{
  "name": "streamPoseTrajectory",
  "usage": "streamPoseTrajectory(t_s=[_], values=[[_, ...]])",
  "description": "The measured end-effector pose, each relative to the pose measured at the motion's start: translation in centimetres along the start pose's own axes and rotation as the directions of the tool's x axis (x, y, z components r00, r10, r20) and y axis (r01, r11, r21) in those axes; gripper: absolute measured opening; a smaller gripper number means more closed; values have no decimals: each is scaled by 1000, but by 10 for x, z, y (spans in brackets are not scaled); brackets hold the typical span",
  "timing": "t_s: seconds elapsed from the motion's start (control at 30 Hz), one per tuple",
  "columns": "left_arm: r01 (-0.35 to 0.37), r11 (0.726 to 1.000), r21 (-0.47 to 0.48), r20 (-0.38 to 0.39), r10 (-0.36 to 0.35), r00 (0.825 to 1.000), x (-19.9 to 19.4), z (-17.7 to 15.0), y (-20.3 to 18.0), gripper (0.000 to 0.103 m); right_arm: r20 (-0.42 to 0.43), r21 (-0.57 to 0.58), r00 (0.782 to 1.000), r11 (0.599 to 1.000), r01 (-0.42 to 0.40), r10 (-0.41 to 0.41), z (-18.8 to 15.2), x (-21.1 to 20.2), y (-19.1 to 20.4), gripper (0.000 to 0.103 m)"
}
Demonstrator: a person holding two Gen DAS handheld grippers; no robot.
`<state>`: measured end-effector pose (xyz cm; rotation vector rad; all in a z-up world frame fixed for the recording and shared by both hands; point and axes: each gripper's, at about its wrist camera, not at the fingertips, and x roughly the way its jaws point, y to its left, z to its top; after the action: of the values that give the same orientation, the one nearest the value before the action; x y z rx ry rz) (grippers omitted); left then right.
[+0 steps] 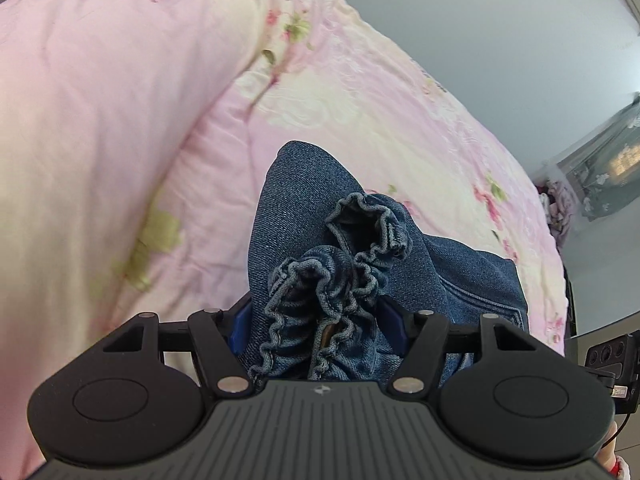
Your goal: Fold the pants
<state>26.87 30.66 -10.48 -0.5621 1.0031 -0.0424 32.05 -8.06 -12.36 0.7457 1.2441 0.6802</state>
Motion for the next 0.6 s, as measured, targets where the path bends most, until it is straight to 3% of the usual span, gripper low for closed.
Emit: streamPoseTrajectory(t_s=[0.2, 0.37, 0.5, 0.6], values=[[-28, 999, -24, -26, 27, 999, 24, 14, 37, 73, -46, 14, 999, 1000, 3, -2, 13, 51, 0, 32], [-53, 998, -19, -57, 52, 997, 57, 12, 57, 74, -77, -18, 995, 998, 61, -62, 20, 76, -9, 32], [-95, 995, 21, -66, 96, 993, 71, 11, 57, 80, -89, -77, 982, 984, 158, -164, 24, 87, -6, 34], [-114, 992, 53, -62, 117, 991, 75, 7, 54, 86, -86, -136, 969, 966, 220, -233, 23, 94, -4, 43]])
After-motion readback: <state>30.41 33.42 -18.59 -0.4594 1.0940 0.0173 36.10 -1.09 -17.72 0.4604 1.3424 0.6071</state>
